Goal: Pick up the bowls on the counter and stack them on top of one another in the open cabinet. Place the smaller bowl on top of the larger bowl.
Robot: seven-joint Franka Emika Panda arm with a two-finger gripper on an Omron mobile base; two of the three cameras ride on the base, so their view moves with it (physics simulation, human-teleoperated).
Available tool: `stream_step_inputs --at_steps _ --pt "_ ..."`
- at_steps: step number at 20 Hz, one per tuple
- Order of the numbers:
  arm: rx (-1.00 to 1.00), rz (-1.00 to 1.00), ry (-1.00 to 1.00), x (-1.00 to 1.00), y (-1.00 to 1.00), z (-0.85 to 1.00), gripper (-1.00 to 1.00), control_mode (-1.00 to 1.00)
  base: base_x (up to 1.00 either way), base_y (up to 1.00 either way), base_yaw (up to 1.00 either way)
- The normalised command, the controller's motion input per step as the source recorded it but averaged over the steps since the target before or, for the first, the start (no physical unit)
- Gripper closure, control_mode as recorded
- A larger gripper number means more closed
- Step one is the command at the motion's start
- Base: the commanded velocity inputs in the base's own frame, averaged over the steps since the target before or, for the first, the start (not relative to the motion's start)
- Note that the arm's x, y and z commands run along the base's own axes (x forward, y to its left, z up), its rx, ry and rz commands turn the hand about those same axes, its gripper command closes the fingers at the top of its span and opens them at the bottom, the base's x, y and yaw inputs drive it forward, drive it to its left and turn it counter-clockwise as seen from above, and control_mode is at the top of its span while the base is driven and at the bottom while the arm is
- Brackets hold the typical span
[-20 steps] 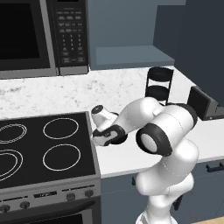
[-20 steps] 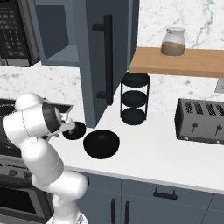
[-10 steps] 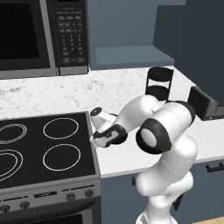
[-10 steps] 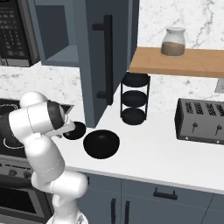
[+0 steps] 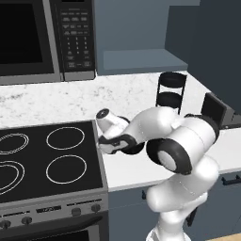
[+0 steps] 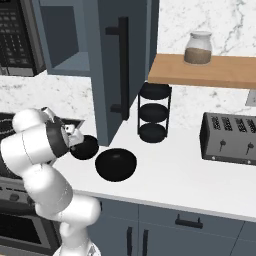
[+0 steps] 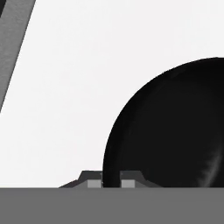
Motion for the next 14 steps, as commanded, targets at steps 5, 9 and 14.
stream_step_inputs --at_steps 5,9,14 --pt "-0.05 0.05 -0.07 -0.51 -0.20 1.00 1.00 -1.00 0.00 0.00 0.00" --pt "0.00 0.06 0.03 -0.69 -0.90 0.58 1.00 -1.00 0.00 0.00 0.00" --pt "0.01 0.00 0.16 -0.45 -1.00 0.05 1.00 -1.00 0.00 0.00 0.00"
